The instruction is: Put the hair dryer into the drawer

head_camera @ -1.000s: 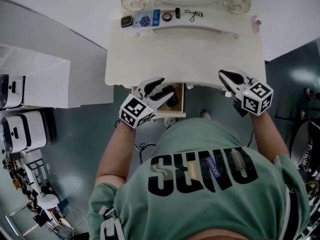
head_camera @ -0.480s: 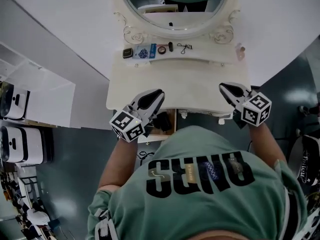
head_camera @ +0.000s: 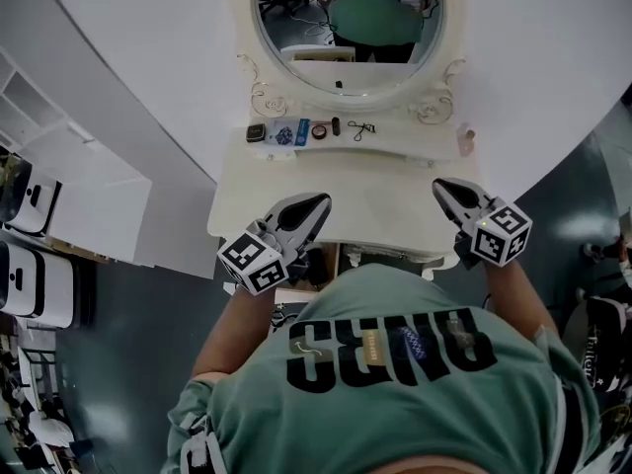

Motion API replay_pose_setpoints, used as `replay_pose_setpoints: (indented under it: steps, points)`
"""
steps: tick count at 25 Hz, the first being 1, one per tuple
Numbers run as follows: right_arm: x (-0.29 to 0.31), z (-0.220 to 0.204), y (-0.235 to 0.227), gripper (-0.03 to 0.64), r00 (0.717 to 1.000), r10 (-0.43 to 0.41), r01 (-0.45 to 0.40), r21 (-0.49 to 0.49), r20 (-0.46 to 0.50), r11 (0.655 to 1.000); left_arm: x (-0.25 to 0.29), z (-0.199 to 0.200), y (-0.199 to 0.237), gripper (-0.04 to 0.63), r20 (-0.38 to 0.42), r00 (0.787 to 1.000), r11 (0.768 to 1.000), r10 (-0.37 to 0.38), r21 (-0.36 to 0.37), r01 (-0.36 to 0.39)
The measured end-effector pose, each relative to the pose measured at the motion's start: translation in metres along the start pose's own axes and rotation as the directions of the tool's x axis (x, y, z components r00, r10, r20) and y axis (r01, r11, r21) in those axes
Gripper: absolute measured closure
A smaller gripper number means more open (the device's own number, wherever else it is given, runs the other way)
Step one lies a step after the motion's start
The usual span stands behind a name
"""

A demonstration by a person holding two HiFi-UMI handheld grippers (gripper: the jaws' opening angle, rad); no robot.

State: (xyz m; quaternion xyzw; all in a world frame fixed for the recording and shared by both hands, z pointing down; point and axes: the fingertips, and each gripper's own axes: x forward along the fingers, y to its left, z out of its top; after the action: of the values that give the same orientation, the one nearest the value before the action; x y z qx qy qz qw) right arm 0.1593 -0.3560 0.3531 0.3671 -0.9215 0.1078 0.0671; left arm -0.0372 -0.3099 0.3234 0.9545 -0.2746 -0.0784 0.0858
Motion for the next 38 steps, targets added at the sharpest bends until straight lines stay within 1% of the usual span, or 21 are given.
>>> replay_pose_setpoints:
  steps: [5, 11, 38]
  points:
    - [-0.006, 0.001, -0.012, 0.623, 0.999, -0.039, 0.039, 0.005, 0.014, 0.999, 0.005, -0.007, 0.001, 0.586, -0.012, 0.999, 0.998, 0.053, -0.031, -0.053]
    - [-0.009, -0.005, -0.012, 0.623, 0.999, -0.038, 0.038, 0.013, 0.002, 0.999, 0.000, -0.009, 0.001, 0.586, -0.016, 0.997, 0.996, 0.079, -0.038, -0.079]
    - [-0.014, -0.013, -0.005, 0.623, 1.000, -0.019, 0.018, -0.021, -0.022, 1.000, -0.001, -0.016, -0.007, 0.586, -0.051, 0.996, 0.996, 0.079, -0.025, -0.080]
